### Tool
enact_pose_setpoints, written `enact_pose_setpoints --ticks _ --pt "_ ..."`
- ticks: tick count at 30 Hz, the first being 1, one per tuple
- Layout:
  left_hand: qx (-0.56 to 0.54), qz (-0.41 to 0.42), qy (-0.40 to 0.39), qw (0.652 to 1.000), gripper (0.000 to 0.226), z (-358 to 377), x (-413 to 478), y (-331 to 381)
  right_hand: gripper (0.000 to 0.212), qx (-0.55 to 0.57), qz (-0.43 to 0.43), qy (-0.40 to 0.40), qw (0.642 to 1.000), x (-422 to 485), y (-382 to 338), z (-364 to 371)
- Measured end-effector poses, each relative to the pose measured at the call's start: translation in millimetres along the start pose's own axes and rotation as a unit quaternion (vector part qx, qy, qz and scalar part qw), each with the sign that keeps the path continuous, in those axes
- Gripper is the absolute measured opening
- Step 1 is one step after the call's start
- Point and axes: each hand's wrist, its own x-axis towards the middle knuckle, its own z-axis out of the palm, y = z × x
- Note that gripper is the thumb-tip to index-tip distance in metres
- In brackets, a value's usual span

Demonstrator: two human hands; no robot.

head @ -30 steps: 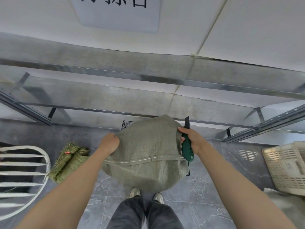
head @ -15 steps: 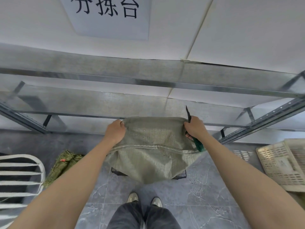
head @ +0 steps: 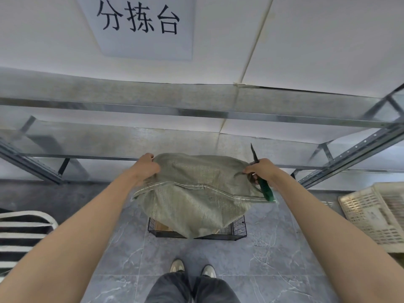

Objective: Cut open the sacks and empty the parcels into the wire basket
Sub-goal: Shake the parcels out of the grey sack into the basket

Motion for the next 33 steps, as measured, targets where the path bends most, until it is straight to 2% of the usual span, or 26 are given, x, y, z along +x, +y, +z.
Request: enact_pose_setpoints --ticks 3,5,8,11,13,15,17,19,23,25,27,30,31,33 --pt "0.064 -0.003 0.038 0.997 0.011 -5 2 -2 0.01 0.012 0.026 0.014 0.999 -2 1 -2" --pt "0.134 0.011 0.066 0.989 0.014 -6 3 2 0.009 -0.032 0.003 0.059 0.998 0 2 1" --pt "0.234 0.045 0.104 0.966 0.031 -3 2 3 0.007 -0.239 -0.068 0.11 0.962 -1 2 8" --pt "0.328 0.07 0.155 0.929 0.029 2 -5 -1 0.013 -0.375 -0.096 0.155 0.909 -8 2 14" --pt "0.363 0.072 0.188 0.91 0.037 3 -9 -3 0.02 -0.382 -0.102 0.17 0.903 -9 2 17" --pt "0.374 0.067 0.209 0.901 0.042 2 -11 -6 0.023 -0.331 -0.106 0.162 0.924 -7 2 17" --pt "0.356 0.059 0.223 0.905 0.043 -1 -13 -11 0.025 -0.233 -0.106 0.146 0.956 -7 -1 13" --pt "0.293 0.065 0.234 0.925 0.041 -4 -12 -12 0.025 -0.119 -0.105 0.116 0.981 -9 -4 10" --pt "0.152 0.093 0.231 0.957 0.034 -12 -13 6 0.018 0.053 -0.082 0.062 0.993 -18 -19 4" --pt "0.093 0.101 0.229 0.964 0.03 -18 -16 22 0.011 0.085 -0.087 0.087 0.989 -21 -30 1" --pt "0.012 0.116 0.224 0.968 0.024 -24 -24 42 0.006 0.107 -0.106 0.145 0.978 -27 -45 -2" --pt "-0.138 0.123 0.222 0.957 0.021 -39 -34 74 0.012 0.147 -0.158 0.246 0.945 -37 -67 -8" --pt "-0.152 0.118 0.22 0.956 0.022 -43 -36 81 0.014 0.148 -0.17 0.269 0.937 -37 -71 -10" --pt "-0.102 0.092 0.204 0.969 0.022 -46 -38 88 0.021 0.108 -0.163 0.269 0.943 -36 -77 -10"
